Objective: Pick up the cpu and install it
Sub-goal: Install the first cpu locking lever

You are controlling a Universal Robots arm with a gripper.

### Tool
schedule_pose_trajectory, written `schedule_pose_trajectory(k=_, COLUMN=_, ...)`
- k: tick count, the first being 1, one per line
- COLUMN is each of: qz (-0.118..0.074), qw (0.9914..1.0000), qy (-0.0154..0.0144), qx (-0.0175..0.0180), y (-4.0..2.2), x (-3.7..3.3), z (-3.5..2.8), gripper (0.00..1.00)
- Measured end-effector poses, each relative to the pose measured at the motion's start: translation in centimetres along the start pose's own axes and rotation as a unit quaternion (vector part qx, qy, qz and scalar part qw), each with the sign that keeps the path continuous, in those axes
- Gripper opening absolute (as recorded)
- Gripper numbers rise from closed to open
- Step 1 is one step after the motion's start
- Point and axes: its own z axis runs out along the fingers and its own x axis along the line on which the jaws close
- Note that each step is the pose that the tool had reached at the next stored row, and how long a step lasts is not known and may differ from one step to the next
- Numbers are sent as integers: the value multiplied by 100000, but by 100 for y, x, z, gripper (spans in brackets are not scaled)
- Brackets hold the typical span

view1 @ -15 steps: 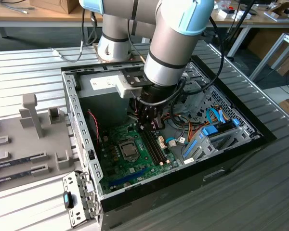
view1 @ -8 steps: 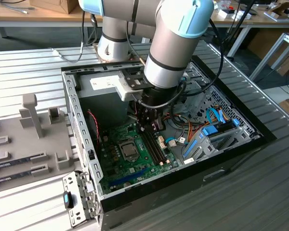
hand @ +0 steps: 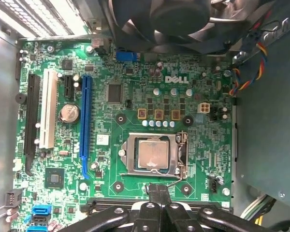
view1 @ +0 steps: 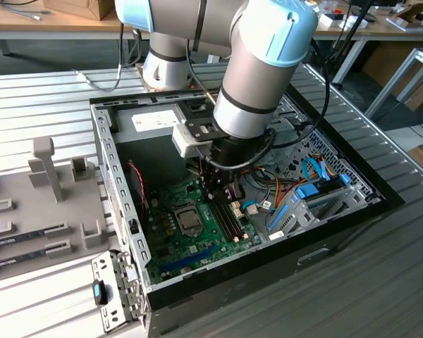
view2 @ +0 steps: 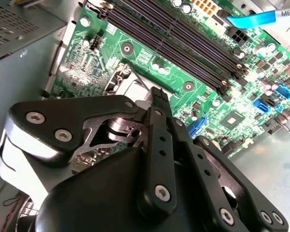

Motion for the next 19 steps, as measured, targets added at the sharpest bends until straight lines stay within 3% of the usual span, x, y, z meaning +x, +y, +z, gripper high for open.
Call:
schedule_pose_trajectory(k=4, qz=3, qw=100000, qy=5, qx=-2, y=1, x=39, z=42, gripper=11)
schedule_pose_trajectory(k=6, qz=-3, qw=100000, qy=8, qx=-4, y=70, x=38, z=114, gripper=11)
schedule_pose_trajectory(k=9, qz=-1, qw=100000, qy=2, qx=1, y=66, x=114, z=191, gripper=11)
schedule_pose_trajectory(k=19, qz=0, qw=100000, qy=2, qx=-1, y=59, x=173, z=324, gripper=11)
